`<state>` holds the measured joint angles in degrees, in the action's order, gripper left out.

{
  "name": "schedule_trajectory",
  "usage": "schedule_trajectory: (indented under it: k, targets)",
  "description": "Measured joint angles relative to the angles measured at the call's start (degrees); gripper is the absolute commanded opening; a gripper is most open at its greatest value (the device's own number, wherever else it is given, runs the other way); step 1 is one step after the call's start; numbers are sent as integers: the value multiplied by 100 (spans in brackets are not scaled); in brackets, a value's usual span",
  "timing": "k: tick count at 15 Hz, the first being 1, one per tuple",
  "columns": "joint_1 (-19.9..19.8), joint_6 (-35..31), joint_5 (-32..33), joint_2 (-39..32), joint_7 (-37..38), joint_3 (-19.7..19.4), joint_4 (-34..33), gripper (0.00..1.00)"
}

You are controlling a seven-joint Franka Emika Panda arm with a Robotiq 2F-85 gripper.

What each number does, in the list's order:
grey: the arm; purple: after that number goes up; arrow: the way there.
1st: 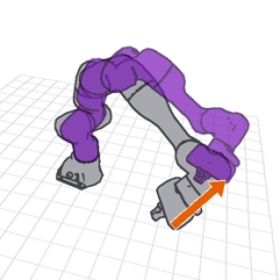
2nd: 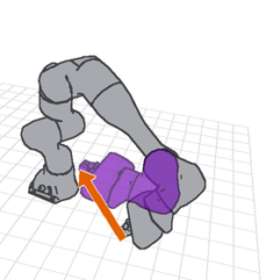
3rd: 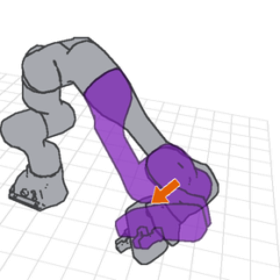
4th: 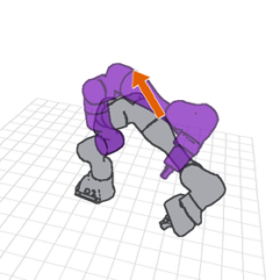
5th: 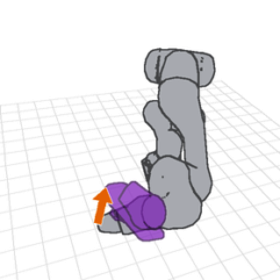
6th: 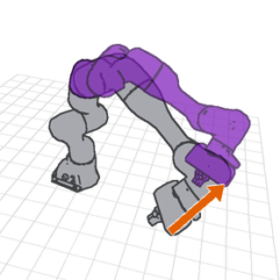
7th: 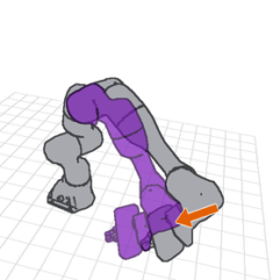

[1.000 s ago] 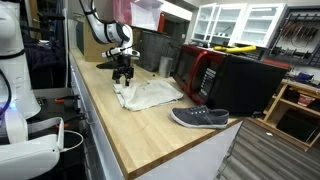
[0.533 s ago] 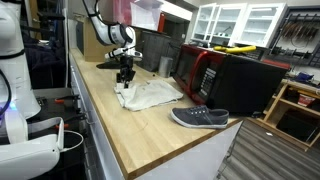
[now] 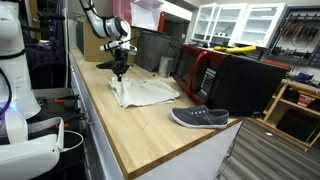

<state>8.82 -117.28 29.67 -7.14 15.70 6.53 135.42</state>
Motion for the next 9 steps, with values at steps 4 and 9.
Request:
schedule_trajectory:
  k: [4, 9]
  targets:
    - [248, 317, -411, 250, -240, 358, 6, 1]
    - [522, 493, -962, 479, -654, 732, 4, 31]
